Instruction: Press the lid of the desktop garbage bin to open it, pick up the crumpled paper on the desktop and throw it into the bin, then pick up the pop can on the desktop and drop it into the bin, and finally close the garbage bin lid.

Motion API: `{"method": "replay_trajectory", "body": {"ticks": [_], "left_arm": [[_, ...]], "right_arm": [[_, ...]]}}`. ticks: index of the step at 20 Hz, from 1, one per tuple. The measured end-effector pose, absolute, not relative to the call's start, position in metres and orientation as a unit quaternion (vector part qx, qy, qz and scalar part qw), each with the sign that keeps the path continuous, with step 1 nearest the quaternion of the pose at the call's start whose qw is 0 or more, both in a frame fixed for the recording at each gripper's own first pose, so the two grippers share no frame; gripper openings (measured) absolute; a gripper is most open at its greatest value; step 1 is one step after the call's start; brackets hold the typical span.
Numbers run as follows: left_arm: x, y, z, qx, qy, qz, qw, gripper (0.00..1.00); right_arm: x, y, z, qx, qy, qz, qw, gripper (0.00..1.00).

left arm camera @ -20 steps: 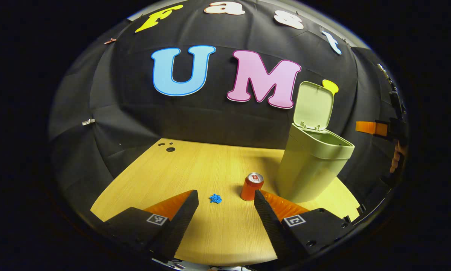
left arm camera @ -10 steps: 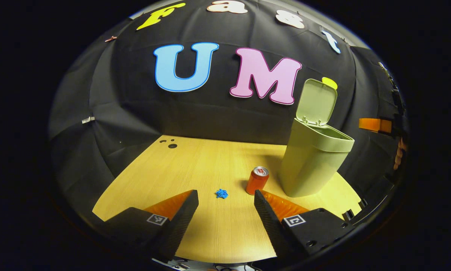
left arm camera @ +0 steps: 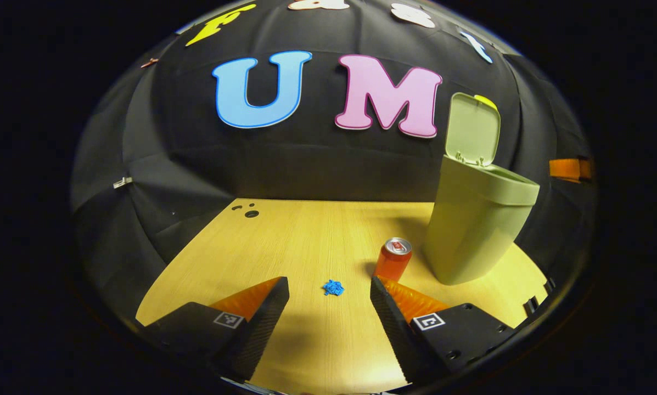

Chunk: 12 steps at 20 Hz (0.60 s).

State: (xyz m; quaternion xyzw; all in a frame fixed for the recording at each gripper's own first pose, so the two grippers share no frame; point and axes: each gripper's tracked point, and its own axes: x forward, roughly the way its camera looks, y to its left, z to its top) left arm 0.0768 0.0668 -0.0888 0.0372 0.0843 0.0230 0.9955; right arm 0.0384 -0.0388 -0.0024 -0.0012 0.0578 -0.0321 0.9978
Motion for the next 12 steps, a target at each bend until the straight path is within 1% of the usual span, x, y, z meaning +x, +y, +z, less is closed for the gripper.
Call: {"method": "replay_trajectory", "body": {"ticks": [1,2,3,4,7,9,10,12], "left_arm": [[0.083,0.066,-0.093,0.043,0.089,0.02,0.995,0.96],[0.089,0.065,-0.1,0.046,0.097,0.016,0.994,0.96],[0.096,0.065,-0.107,0.049,0.104,0.014,0.993,0.96],[0.104,0.065,-0.115,0.05,0.112,0.01,0.992,0.96],[0.124,0.062,-0.134,0.058,0.13,0.002,0.99,0.96],[0.138,0.061,-0.146,0.065,0.144,0.002,0.988,0.96],[0.147,0.061,-0.154,0.066,0.153,0.003,0.986,0.96],[0.16,0.065,-0.164,0.065,0.168,0.008,0.984,0.96]], "right_arm": [[0.038,-0.04,-0.005,0.0,0.061,-0.032,0.998,0.08],[0.038,-0.043,-0.01,-0.001,0.065,-0.034,0.997,0.16],[0.036,-0.043,-0.014,0.001,0.071,-0.033,0.997,0.19],[0.035,-0.043,-0.02,0.002,0.077,-0.031,0.997,0.31],[0.034,-0.053,-0.03,0.003,0.089,-0.041,0.995,0.82],[0.029,-0.06,-0.034,0.006,0.092,-0.05,0.994,0.86],[0.029,-0.065,-0.037,0.006,0.096,-0.055,0.994,0.99],[0.027,-0.073,-0.045,0.007,0.105,-0.064,0.992,0.99]]}}
